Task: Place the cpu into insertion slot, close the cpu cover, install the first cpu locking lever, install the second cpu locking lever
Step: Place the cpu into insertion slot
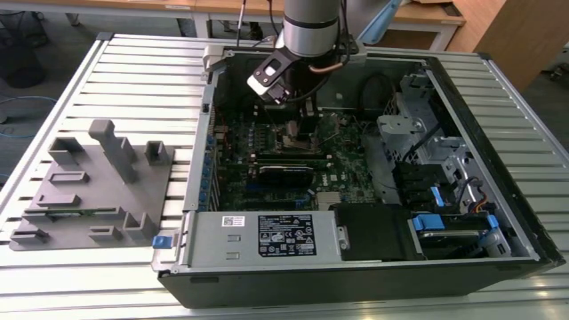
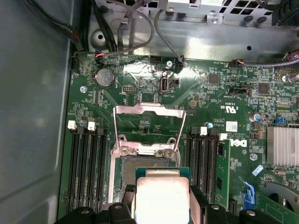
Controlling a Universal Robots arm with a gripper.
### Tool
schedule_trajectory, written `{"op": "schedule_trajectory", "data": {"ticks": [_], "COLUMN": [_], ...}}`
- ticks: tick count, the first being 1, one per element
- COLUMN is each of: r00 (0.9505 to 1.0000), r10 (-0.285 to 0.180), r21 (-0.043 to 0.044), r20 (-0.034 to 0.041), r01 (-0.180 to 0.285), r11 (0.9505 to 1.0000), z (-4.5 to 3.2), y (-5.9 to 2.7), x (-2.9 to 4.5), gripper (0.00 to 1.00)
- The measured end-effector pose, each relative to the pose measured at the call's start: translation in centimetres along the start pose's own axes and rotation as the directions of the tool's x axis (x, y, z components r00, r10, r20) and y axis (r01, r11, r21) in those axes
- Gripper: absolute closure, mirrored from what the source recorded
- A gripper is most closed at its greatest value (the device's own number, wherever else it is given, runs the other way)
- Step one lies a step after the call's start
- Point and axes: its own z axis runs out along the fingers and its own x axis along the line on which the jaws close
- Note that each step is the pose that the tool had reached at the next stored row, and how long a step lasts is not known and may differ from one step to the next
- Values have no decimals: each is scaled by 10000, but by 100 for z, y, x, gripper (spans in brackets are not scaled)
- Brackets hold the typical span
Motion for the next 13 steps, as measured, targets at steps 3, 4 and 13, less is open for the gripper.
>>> {"op": "schedule_trajectory", "data": {"ticks": [3, 4, 13], "r00": [10000, 10000, 10000], "r10": [-1, 0, 1], "r21": [3, 4, 2], "r20": [5, 5, -5], "r01": [1, 0, -1], "r11": [10000, 10000, 10000], "z": [1, 1, 55], "y": [0, -1, -3], "x": [-1, -1, 16], "gripper": [46, 46, 46]}}
